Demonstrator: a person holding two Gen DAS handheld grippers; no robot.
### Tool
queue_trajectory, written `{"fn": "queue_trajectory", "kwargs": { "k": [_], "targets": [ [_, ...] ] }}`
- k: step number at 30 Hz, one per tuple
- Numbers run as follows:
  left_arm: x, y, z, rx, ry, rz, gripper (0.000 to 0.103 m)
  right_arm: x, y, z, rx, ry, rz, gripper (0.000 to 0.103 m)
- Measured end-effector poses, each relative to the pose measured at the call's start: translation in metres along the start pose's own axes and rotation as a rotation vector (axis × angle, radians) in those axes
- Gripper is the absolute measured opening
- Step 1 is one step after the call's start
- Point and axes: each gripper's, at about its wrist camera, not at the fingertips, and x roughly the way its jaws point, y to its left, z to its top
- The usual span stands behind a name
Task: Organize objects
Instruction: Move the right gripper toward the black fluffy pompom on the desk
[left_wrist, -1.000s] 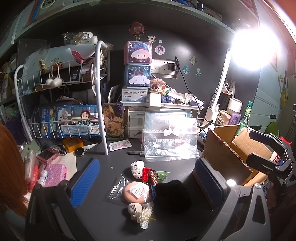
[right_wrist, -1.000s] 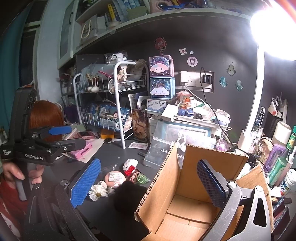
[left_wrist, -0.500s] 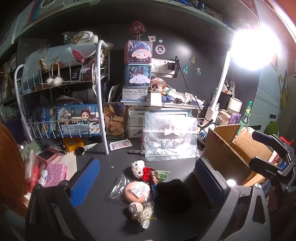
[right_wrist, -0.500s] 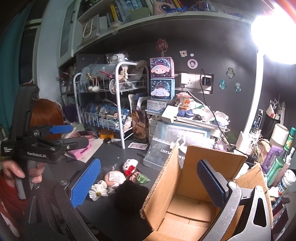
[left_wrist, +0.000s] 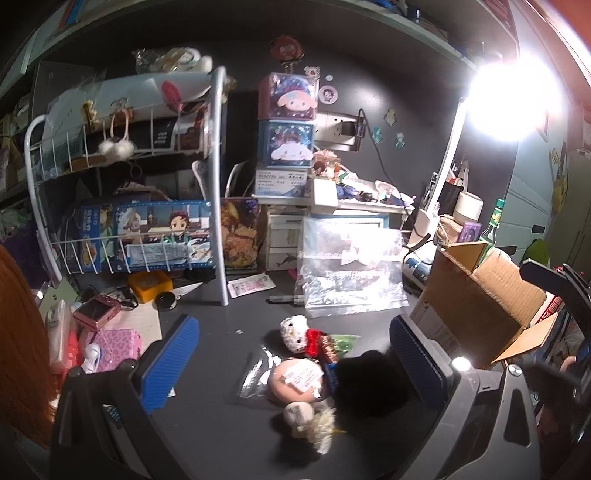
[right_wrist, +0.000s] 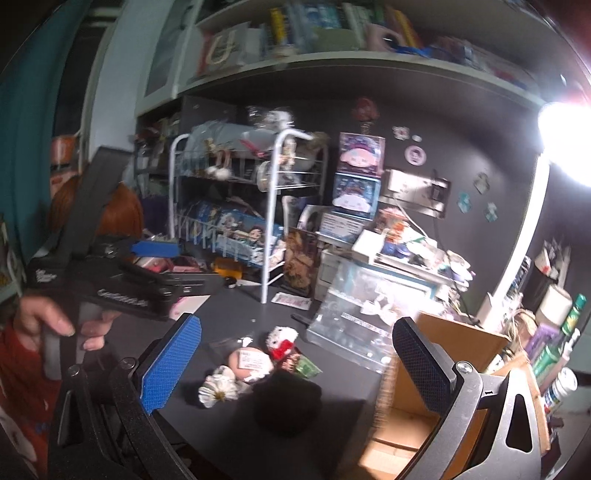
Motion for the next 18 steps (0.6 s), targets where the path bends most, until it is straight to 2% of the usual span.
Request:
{"fn": "queue_trajectory", "kwargs": {
  "k": [3, 5, 7, 8, 10, 13, 18],
  "targets": [
    [0.006, 0.016, -0.004, -0.002, 0.011, 0.0, 0.102, 0.018, 0.019, -0.006, 0.02, 0.021, 0.055, 0.103],
    [0.012, 0.024, -0.008, -0.002, 0.025, 0.004, 0.102, 0.036, 0.027, -0.016, 0.068, 0.056, 0.096, 0.096],
    [0.021, 0.034, -0.013, 0.004, 0.05, -0.004, 0.102, 0.052, 0.032, -0.029, 0.113, 0.102, 0.103, 0.076],
    [0.026, 0.037, -0.016, 0.007, 0.063, -0.011, 0.102, 0.062, 0.032, -0.037, 0.145, 0.129, 0.098, 0.073],
    [0.035, 0.042, -0.022, 0.009, 0.088, -0.031, 0.102, 0.078, 0.03, -0.054, 0.209, 0.173, 0.076, 0.073],
    [0.047, 0.045, -0.032, 0.014, 0.1, -0.06, 0.102, 0.097, 0.022, -0.079, 0.283, 0.232, -0.005, 0.073],
    [0.062, 0.039, -0.042, 0.051, 0.118, -0.101, 0.102, 0.118, 0.014, -0.104, 0.316, 0.304, -0.092, 0.074]
  ]
}}
